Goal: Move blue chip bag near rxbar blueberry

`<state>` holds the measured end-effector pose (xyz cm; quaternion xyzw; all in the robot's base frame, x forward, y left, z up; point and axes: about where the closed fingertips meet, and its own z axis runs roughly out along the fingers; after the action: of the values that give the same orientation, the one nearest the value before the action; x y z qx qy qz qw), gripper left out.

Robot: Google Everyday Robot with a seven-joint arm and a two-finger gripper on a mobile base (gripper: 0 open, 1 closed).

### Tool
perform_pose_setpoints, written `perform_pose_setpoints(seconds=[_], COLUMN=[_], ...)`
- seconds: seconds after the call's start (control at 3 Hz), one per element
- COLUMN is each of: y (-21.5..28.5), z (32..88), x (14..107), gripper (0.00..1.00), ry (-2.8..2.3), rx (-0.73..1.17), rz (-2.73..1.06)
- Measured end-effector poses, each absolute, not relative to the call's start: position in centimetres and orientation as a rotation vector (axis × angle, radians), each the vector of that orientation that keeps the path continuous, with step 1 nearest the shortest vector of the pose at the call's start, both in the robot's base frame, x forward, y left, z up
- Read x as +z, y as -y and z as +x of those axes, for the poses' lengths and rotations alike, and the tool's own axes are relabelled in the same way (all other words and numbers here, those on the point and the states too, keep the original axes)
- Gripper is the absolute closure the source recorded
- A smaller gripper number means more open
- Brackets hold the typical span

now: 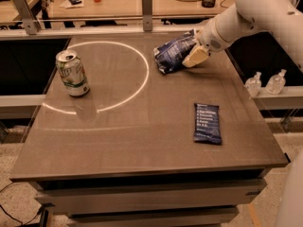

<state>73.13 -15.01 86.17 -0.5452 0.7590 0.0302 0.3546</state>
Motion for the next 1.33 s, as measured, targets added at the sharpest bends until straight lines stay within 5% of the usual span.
perform_pose_setpoints(seconds=[0.67,1.0,1.33], y=[19.0,22.1,24.9], z=[69.6,65.3,61.4], x=[87.7,90.5,92.2], gripper=[0.88,1.0,1.0], ry=[-2.01,-2.001,-2.019], rx=[0.115,0.15,0.163], rz=[-1.374,-1.343,-1.327])
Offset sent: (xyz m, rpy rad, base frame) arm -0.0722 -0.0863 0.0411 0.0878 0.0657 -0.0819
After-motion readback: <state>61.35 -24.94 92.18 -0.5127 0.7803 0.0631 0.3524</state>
